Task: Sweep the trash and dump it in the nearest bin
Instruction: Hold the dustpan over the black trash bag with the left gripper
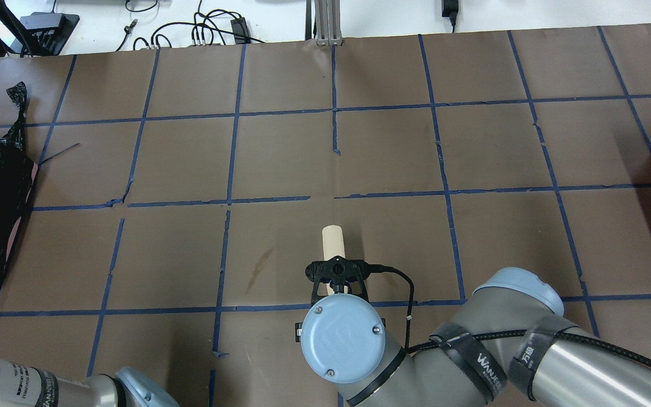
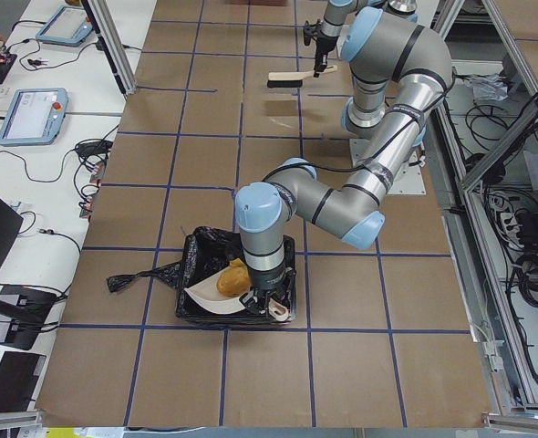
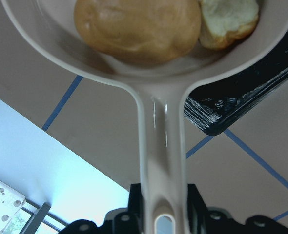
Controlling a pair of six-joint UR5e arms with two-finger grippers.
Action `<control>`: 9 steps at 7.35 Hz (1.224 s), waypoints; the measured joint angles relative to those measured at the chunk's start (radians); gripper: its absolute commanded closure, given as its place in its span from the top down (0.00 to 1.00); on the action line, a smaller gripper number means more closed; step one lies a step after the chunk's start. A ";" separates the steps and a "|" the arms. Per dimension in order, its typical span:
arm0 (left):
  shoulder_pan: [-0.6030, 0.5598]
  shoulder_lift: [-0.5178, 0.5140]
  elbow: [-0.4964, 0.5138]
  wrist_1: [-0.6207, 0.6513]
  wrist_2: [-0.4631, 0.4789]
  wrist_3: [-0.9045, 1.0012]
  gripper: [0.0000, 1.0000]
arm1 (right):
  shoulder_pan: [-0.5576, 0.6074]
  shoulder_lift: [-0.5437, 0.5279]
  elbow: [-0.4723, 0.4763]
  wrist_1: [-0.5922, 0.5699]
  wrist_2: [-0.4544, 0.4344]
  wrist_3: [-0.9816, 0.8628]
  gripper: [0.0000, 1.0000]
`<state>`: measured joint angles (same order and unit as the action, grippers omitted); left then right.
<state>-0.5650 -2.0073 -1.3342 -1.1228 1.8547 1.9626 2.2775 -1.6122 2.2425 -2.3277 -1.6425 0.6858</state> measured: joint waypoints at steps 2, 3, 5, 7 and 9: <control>-0.030 0.013 -0.001 0.017 0.017 0.064 0.04 | 0.001 0.000 0.002 0.000 0.010 -0.002 0.08; -0.045 0.019 -0.003 0.039 0.019 0.094 0.04 | 0.002 0.000 0.005 0.000 0.016 -0.006 0.08; -0.054 0.024 -0.006 0.065 0.020 0.121 0.04 | 0.000 0.000 0.032 -0.015 0.020 -0.024 0.08; -0.052 0.022 0.003 0.075 0.019 0.132 0.04 | -0.005 0.000 0.051 -0.041 0.023 -0.042 0.08; -0.032 0.054 0.021 0.069 0.017 0.149 0.04 | -0.010 0.000 0.056 -0.045 0.044 -0.047 0.08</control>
<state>-0.5973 -1.9537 -1.3132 -1.0542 1.8715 2.1117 2.2679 -1.6119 2.2989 -2.3725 -1.5982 0.6393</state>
